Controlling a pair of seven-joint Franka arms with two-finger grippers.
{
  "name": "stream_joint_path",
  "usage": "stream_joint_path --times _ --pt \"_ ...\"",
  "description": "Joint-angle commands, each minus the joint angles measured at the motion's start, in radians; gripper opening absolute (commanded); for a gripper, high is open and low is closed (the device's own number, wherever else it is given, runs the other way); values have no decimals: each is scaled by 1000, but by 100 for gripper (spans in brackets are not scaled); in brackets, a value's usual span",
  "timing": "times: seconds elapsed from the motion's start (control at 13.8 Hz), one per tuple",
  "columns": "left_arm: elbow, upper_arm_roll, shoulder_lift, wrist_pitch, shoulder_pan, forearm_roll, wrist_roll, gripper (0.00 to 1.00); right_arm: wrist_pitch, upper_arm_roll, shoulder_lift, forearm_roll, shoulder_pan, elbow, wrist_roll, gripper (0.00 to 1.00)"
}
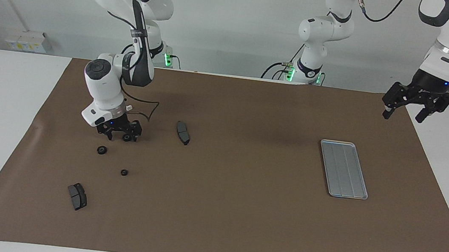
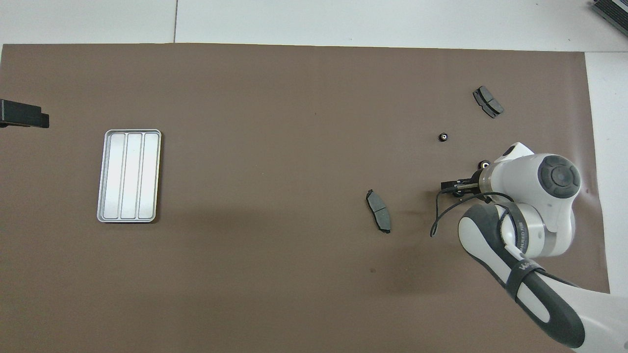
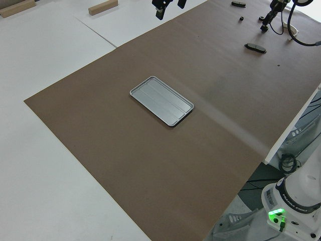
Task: Pick bearing gear from pile to tray
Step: 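Grasp the small black bearing with the right gripper and lift it, then carry the bearing with the right gripper toward the table center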
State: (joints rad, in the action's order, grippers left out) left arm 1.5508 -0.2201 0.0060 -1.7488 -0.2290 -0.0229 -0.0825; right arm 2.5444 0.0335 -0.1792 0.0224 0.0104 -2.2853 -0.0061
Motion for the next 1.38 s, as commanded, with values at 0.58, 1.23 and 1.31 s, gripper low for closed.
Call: stream_joint_path --times 0.58,1.23,1.31 --pt "22 7 -23 8 4 -11 1 100 24 2 20 -15 5 -31 -49 38" --pt "18 2 -35 23 7 -11 7 100 -94 20 80 -16 -67 82 63 15" --pt "18 1 -35 19 16 -11 9 100 -126 22 78 -16 -93 114 104 14"
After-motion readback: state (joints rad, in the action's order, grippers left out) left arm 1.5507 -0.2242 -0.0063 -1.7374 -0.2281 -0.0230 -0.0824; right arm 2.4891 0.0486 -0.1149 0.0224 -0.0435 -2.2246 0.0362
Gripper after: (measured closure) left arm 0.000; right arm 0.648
